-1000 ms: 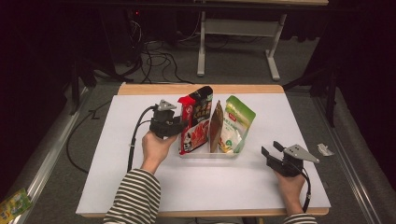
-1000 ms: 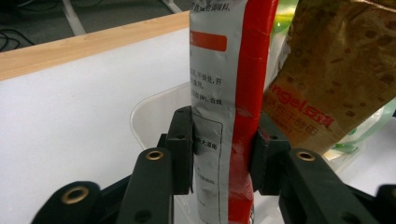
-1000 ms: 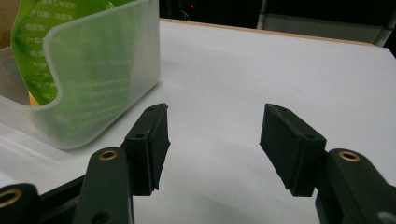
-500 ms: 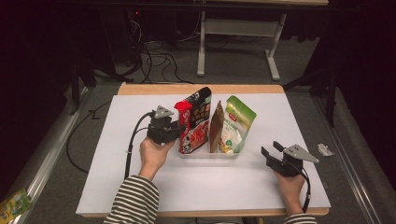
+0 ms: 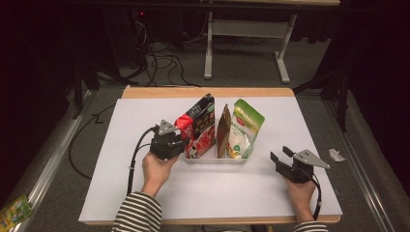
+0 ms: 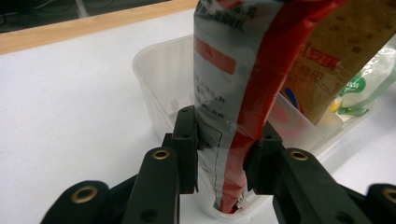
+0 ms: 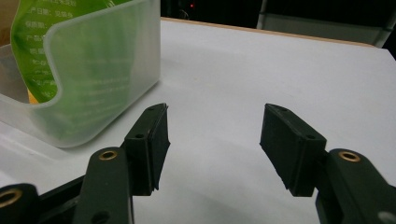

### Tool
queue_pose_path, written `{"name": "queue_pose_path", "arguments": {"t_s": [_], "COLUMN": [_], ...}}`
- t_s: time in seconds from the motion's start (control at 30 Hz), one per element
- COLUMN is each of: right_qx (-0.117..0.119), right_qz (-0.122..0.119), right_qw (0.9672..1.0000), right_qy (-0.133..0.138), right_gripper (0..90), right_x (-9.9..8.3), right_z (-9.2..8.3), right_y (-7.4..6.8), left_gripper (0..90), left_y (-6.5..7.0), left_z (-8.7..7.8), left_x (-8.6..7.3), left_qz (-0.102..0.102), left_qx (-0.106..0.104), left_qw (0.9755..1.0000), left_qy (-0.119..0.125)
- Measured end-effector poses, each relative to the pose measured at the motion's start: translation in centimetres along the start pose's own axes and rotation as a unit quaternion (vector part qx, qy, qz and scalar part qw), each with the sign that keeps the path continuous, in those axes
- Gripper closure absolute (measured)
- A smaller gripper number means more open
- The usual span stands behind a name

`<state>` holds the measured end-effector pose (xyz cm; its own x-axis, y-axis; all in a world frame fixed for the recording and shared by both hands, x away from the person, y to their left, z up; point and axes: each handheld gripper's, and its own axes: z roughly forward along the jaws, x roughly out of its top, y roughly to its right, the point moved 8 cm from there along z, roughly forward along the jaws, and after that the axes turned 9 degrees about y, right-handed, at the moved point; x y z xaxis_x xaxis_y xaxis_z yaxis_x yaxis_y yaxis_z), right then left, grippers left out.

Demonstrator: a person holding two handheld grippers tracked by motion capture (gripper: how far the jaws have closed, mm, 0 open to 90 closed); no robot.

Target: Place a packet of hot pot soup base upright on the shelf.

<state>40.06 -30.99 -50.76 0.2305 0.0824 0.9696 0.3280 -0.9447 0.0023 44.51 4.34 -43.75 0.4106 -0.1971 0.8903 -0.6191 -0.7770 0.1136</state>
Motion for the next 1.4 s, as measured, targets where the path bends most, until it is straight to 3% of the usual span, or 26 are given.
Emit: {"name": "queue_pose_path", "arguments": {"t_s": [0.23,0.4,0.6,0.8,1.17,1.4], "right_qx": [0.002,0.002,0.001,0.002,0.001,0.001], "right_qz": [0.002,0.001,0.001,0.001,0.003,0.003], "right_qw": [1.0000,1.0000,1.0000,1.0000,1.0000,1.0000], "right_qy": [0.001,0.000,0.000,-0.001,-0.003,-0.007], "right_gripper": [41.8,41.8,41.8,41.9,42.2,42.2], "right_x": [0.0,0.0,0.0,0.0,0.0,-0.1], "right_z": [0.0,0.0,0.0,0.0,0.0,0.1], "right_y": [0.0,0.1,0.1,0.1,0.0,0.0], "left_gripper": [63.7,56.2,50.5,48.7,46.9,46.2], "left_y": [0.1,-0.2,-0.8,-1.3,-4.3,-4.7], "left_z": [-0.2,-1.6,-2.6,-3.5,-6.2,-6.8], "left_x": [0.1,0.5,0.1,-0.4,-2.2,-2.6], "left_qz": [-0.002,0.002,0.013,0.018,-0.021,-0.022], "left_qx": [-0.012,-0.017,-0.016,-0.001,0.034,0.040], "left_qw": [0.9998,0.9990,0.9986,0.9983,0.9962,0.9956], "left_qy": [0.016,0.042,0.048,0.056,0.078,0.082]}}
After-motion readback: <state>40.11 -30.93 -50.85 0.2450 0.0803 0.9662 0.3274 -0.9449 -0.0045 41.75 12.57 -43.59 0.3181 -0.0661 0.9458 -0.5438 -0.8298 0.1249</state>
